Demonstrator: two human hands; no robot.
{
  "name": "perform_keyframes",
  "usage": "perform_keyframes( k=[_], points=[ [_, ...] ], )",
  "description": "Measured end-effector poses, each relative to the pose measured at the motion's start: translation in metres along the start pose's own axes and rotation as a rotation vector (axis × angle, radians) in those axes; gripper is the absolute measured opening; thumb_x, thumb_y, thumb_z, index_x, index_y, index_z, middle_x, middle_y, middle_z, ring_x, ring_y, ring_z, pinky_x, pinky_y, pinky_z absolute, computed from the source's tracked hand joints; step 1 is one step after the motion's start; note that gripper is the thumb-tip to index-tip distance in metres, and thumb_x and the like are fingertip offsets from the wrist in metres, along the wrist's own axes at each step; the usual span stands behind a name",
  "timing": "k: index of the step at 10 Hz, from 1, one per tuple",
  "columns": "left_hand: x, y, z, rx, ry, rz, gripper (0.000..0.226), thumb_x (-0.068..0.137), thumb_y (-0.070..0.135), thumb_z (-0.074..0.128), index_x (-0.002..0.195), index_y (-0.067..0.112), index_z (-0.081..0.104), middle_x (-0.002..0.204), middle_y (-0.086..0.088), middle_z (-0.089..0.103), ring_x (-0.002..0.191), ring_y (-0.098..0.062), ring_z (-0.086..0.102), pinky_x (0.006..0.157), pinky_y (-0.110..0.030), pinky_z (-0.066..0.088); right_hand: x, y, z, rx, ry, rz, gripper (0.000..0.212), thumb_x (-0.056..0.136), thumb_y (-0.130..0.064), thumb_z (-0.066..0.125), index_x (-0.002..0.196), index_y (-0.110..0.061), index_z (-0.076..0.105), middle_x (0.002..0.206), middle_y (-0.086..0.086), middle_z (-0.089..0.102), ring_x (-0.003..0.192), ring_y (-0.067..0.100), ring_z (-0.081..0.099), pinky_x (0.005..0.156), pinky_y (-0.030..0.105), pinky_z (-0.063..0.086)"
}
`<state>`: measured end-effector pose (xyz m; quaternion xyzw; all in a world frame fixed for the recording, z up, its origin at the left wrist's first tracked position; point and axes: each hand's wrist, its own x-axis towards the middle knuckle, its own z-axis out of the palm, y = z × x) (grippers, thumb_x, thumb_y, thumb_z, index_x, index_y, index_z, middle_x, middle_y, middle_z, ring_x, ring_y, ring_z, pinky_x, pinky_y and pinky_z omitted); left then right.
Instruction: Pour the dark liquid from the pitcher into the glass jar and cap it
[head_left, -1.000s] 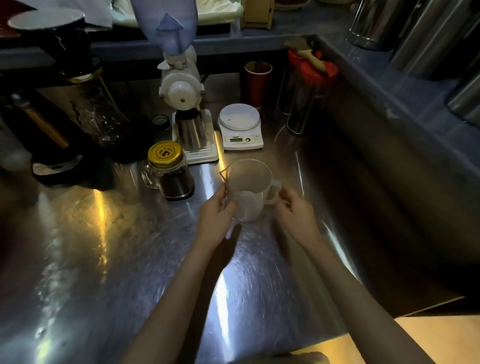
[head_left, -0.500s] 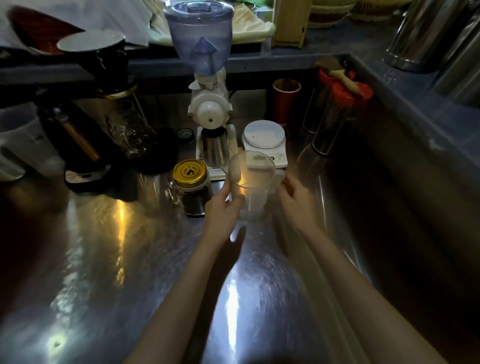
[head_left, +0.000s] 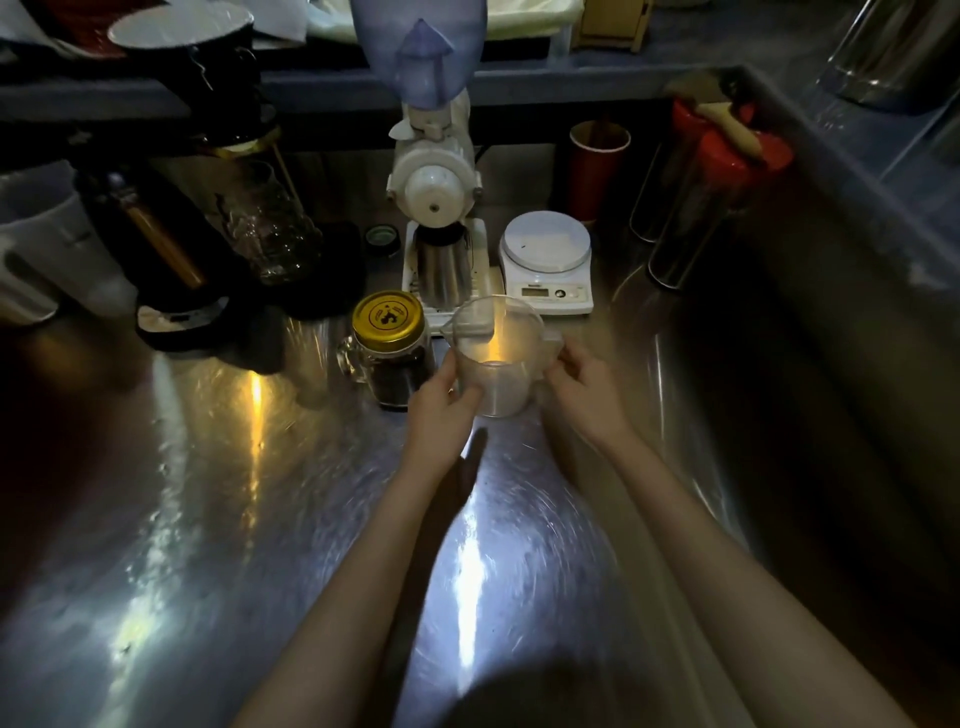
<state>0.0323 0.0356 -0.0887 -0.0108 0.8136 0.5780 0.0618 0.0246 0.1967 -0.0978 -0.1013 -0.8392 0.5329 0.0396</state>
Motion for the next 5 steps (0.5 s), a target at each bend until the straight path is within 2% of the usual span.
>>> perform_keyframes(
  k=[2,3,4,5],
  points=[
    [0.002,0.004,-0.005,0.003,0.021,-0.021,0.046,0.088,0.018,0.051,0.133,0.017,0.043,0.128,-0.007,0.058,0.115,-0.017,0.053,0.096,-0.034,0.045,0.001,-0.008,-0.004,0.017,-0.026,0.047,0.017,0.088,-0.009,0.050,0.100,-0.004,0.061,0.099,0.018,0.068,0.094,0.031,0.061,0.088,0.044,0.049],
    [0.000,0.014,-0.013,0.003,0.098,0.003,0.040,0.087,0.011,0.051,0.127,0.009,0.049,0.123,-0.011,0.060,0.105,-0.018,0.057,0.081,-0.019,0.048,-0.005,-0.024,-0.015,-0.018,-0.024,0.060,0.018,0.090,-0.009,0.051,0.102,0.003,0.058,0.094,0.012,0.063,0.085,0.026,0.057,0.069,0.014,0.045],
    [0.005,0.035,-0.030,-0.012,0.159,0.079,0.032,0.088,0.015,0.052,0.119,0.010,0.054,0.109,-0.004,0.060,0.079,-0.001,0.054,0.050,-0.004,0.042,-0.009,-0.062,-0.032,0.062,0.105,-0.026,0.033,0.090,-0.008,0.052,0.123,-0.006,0.052,0.107,-0.001,0.056,0.098,0.010,0.052,0.074,0.008,0.038],
    [0.009,0.069,-0.058,0.024,0.203,0.222,0.030,0.086,0.024,0.054,0.115,0.017,0.057,0.104,0.000,0.063,0.087,-0.006,0.059,0.067,-0.013,0.048,-0.025,-0.112,-0.062,0.364,0.218,-0.248,0.025,0.089,-0.010,0.050,0.110,-0.019,0.063,0.098,-0.008,0.069,0.093,0.007,0.064,0.074,0.016,0.052]
  ],
)
